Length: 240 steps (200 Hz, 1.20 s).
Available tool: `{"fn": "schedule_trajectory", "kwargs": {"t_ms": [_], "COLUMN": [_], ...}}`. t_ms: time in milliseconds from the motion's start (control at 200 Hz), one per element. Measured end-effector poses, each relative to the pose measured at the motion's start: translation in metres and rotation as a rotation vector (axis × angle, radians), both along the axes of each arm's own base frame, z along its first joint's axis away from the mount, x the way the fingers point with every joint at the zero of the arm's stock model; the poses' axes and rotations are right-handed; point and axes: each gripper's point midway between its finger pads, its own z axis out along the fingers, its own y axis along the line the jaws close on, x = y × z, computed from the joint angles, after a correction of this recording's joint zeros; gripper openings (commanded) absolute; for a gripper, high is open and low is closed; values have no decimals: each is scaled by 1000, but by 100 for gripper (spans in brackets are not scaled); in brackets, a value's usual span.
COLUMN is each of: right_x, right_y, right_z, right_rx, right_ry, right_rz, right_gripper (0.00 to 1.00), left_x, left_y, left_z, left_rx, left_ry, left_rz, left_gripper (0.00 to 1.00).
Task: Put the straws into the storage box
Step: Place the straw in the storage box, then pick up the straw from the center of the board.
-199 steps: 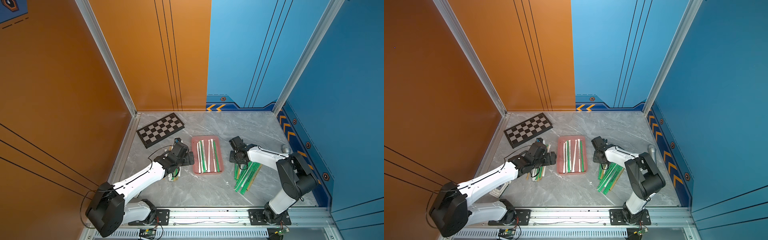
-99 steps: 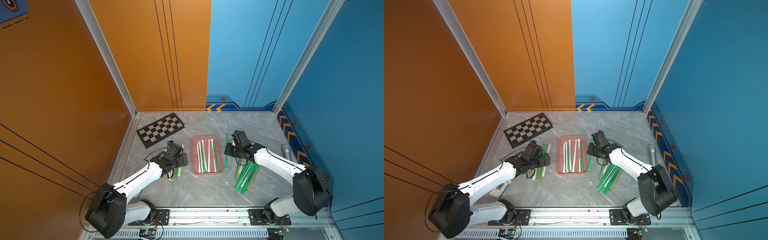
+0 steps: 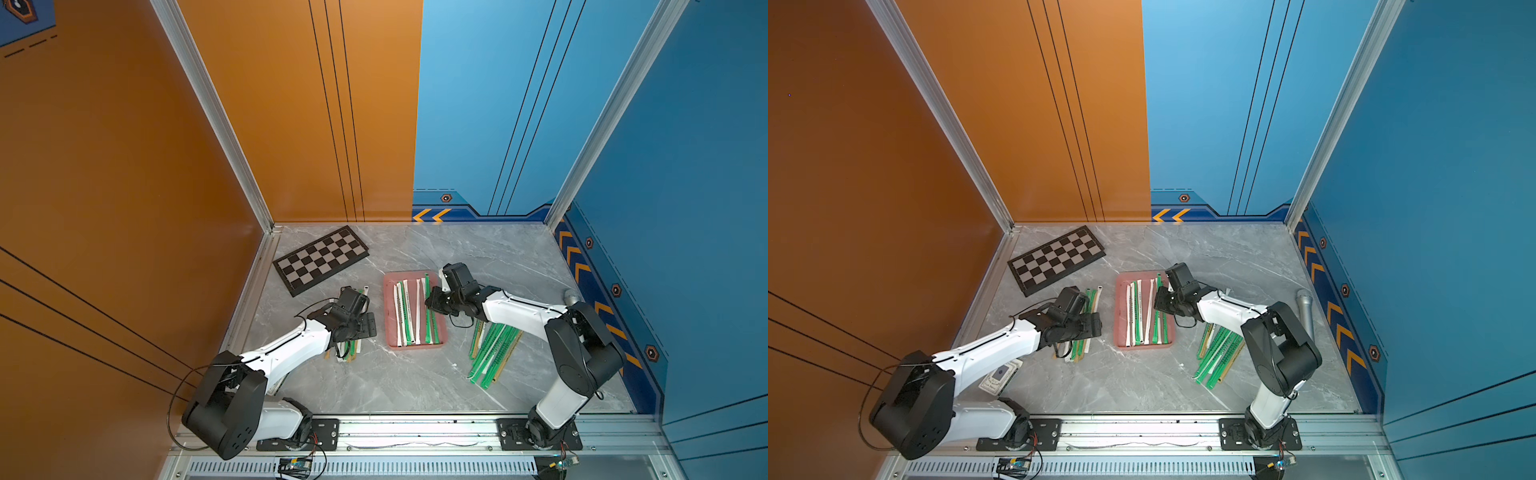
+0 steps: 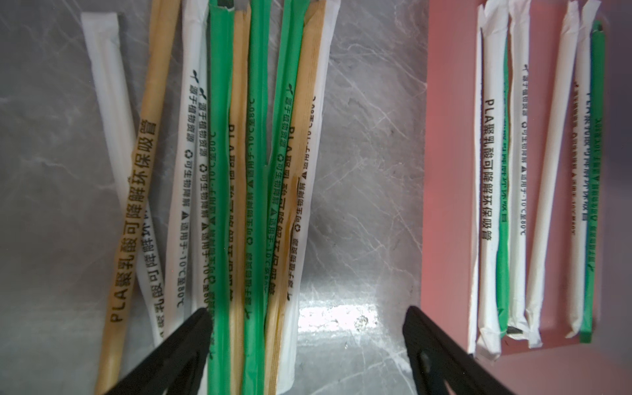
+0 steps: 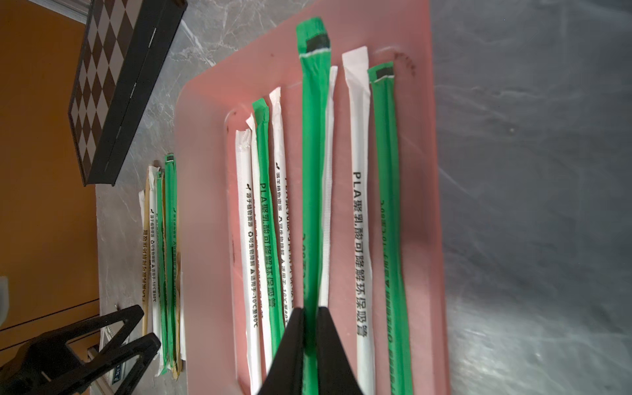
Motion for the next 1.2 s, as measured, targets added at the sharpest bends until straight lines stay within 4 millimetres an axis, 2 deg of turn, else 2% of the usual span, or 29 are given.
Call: {"fn": "schedule_trajectory", "kwargs": {"t_ms": [155,330,450,631,746,951,1201], "right_x": [3,3,2,5,7,2,-3], "right_y": [2,-1,-7,-20,-28,-34,-37], "right_z": [4,3,5,24,27,18,10], "right_rx": [2,-17,-37,-35,-38,-57,-68], "right_ry": [-14,-14,-17,-63,-74,-53,-34], "right_rz": [3,-6,-17,-46,-64,-69,-70], "right_gripper": [26,30,33,33,34,34,34], "left_x": [-2,-5,-8,-8,-9,-9,-7], "left_y": [-1,-1,-2,-5,-7,-13,-14], "left_z": [-7,-15,-17,-17,-22,-27,-29], "left_rx": [13,32,40,53,67,78,89], "left_ry": [22,51,59,68,84,101,105], "left_rz": [-19,-34,-48,-62,-74,-89,-89], "left_gripper": [71,56,53,45,43,40,40]}}
